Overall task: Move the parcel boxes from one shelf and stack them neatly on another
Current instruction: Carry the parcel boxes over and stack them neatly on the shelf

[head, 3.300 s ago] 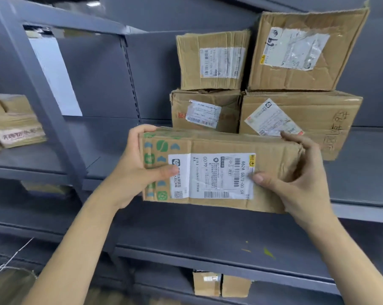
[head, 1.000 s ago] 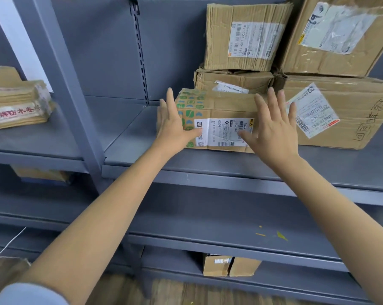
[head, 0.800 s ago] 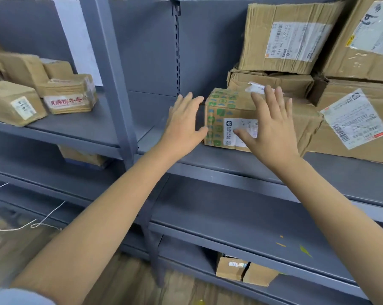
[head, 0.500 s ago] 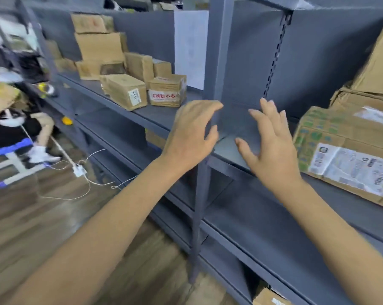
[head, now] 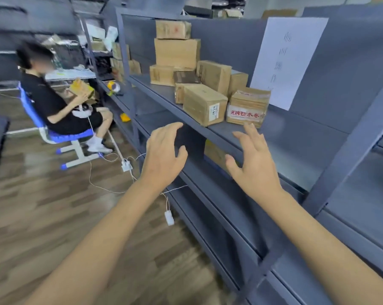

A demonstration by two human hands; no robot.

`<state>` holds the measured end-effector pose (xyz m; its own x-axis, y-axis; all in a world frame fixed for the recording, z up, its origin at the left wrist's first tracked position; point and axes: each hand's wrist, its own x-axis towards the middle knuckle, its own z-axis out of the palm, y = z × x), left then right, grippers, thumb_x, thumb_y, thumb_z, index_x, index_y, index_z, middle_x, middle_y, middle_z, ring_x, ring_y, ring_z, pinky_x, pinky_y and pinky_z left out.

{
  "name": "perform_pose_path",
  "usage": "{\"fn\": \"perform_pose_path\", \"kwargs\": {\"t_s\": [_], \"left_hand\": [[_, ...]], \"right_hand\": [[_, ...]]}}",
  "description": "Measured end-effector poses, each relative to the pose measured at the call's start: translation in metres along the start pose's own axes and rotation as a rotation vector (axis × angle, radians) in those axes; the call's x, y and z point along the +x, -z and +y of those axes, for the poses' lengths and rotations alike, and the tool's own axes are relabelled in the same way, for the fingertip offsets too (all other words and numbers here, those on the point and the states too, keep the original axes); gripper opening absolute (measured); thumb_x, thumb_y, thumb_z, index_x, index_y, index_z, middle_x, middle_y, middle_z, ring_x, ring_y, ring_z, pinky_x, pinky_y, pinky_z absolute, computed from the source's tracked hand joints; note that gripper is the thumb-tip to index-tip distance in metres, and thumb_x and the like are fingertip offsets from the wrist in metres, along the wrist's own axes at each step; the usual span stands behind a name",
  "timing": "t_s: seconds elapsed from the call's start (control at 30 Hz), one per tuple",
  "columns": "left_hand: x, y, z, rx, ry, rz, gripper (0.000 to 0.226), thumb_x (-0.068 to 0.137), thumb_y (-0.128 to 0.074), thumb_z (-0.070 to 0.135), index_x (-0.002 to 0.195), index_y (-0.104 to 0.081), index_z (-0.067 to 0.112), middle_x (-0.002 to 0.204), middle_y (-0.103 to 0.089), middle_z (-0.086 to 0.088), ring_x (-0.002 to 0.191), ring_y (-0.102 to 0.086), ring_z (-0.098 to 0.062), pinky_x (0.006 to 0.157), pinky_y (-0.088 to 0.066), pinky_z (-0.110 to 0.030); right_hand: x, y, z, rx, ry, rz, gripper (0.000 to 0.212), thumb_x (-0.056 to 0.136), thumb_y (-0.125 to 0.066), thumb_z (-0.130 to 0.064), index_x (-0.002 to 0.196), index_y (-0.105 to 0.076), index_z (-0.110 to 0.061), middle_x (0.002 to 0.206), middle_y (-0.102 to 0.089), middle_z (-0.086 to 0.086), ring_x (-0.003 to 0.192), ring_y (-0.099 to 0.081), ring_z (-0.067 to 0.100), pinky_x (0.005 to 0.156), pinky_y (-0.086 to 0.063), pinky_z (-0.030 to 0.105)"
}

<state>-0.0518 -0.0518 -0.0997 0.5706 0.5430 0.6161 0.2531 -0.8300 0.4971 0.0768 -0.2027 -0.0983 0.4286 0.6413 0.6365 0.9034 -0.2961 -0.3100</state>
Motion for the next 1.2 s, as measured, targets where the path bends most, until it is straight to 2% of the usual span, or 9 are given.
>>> {"fn": "perform_pose_path", "kwargs": {"t_s": [0.13, 0.23, 0.33, 0.47, 0.53, 0.67, 0.73, 0.93, 1.2], "left_hand": [[0.034, 0.01, -0.046, -0.005, 0.029, 0.012, 0.049, 0.085, -0.058, 0.008, 0.133, -0.046, 0.007, 0.135, -0.05, -0.007, 0.128, -0.038, -0.028, 0.107, -0.029, -0.041], [0.062, 0.016, -0.074, 0.005, 0.038, 0.039, 0.05, 0.086, -0.058, 0.008, 0.134, -0.045, 0.007, 0.136, -0.049, -0.008, 0.13, -0.037, -0.028, 0.107, -0.028, -0.039], [0.083, 0.015, -0.099, 0.007, 0.057, 0.047, 0.05, 0.086, -0.059, 0.008, 0.133, -0.045, 0.007, 0.136, -0.049, -0.008, 0.13, -0.037, -0.029, 0.107, -0.028, -0.04], [0.119, 0.007, -0.131, 0.027, 0.059, 0.053, 0.05, 0.085, -0.06, 0.009, 0.133, -0.046, 0.007, 0.134, -0.05, -0.008, 0.125, -0.04, -0.029, 0.104, -0.028, -0.036], [0.141, 0.002, -0.147, 0.064, 0.044, 0.059, 0.05, 0.084, -0.062, 0.009, 0.132, -0.047, 0.007, 0.132, -0.052, -0.009, 0.123, -0.042, -0.03, 0.101, -0.026, -0.031], [0.2, -0.011, -0.179, 0.083, -0.01, 0.031, 0.051, 0.086, -0.06, 0.01, 0.134, -0.044, 0.008, 0.136, -0.048, -0.007, 0.128, -0.038, -0.028, 0.102, -0.025, -0.03], [0.242, -0.016, -0.192, 0.087, -0.031, 0.036, 0.051, 0.087, -0.058, 0.011, 0.135, -0.042, 0.008, 0.138, -0.046, -0.008, 0.13, -0.035, -0.028, 0.105, -0.025, -0.033], [0.374, -0.031, -0.228, 0.12, -0.077, 0.06, 0.052, 0.087, -0.058, 0.011, 0.136, -0.042, 0.007, 0.138, -0.046, -0.011, 0.128, -0.038, -0.027, 0.103, -0.027, -0.034], [0.503, -0.057, -0.294, -0.029, 0.005, 0.075, 0.06, 0.086, -0.061, 0.02, 0.14, -0.035, 0.01, 0.143, -0.039, -0.01, 0.133, -0.031, -0.026, 0.108, -0.026, -0.037]], "right_hand": [[0.049, -0.028, -0.012, 0.045, -0.035, 0.041, 0.046, 0.083, -0.063, -0.01, 0.126, -0.052, 0.002, 0.144, -0.038, 0.024, 0.137, -0.032, 0.039, 0.11, -0.03, 0.053], [0.086, -0.039, -0.011, 0.03, -0.112, 0.066, 0.045, 0.086, -0.061, -0.011, 0.129, -0.051, -0.001, 0.149, -0.033, 0.019, 0.14, -0.027, 0.034, 0.109, -0.032, 0.045], [0.125, -0.048, 0.001, -0.008, -0.189, 0.092, 0.044, 0.084, -0.058, -0.015, 0.125, -0.052, -0.001, 0.147, -0.036, 0.02, 0.138, -0.03, 0.035, 0.106, -0.033, 0.046], [0.185, -0.052, 0.02, -0.067, -0.239, 0.134, 0.045, 0.081, -0.054, -0.025, 0.12, -0.052, -0.002, 0.139, -0.043, 0.015, 0.129, -0.039, 0.032, 0.096, -0.029, 0.031], [0.216, -0.056, 0.03, -0.084, -0.276, 0.148, 0.046, 0.085, -0.057, -0.021, 0.128, -0.048, -0.008, 0.146, -0.037, 0.01, 0.134, -0.034, 0.026, 0.1, -0.032, 0.033], [0.279, -0.074, 0.048, -0.116, -0.188, 0.161, 0.05, 0.085, -0.057, -0.021, 0.131, -0.047, -0.004, 0.145, -0.038, 0.015, 0.136, -0.033, 0.028, 0.106, -0.031, 0.038], [0.313, -0.083, 0.055, -0.17, -0.151, 0.132, 0.05, 0.087, -0.059, -0.017, 0.133, -0.045, -0.004, 0.146, -0.038, 0.014, 0.134, -0.035, 0.028, 0.103, -0.033, 0.037], [0.412, -0.103, 0.073, -0.331, -0.041, -0.02, 0.056, 0.088, -0.061, -0.023, 0.136, -0.042, -0.001, 0.143, -0.038, 0.017, 0.131, -0.036, 0.032, 0.099, -0.037, 0.042], [0.476, -0.128, 0.088, -0.494, -0.129, -0.112, 0.056, 0.089, -0.06, -0.028, 0.137, -0.041, -0.007, 0.148, -0.036, 0.011, 0.128, -0.042, 0.035, 0.095, -0.041, 0.045]]}}
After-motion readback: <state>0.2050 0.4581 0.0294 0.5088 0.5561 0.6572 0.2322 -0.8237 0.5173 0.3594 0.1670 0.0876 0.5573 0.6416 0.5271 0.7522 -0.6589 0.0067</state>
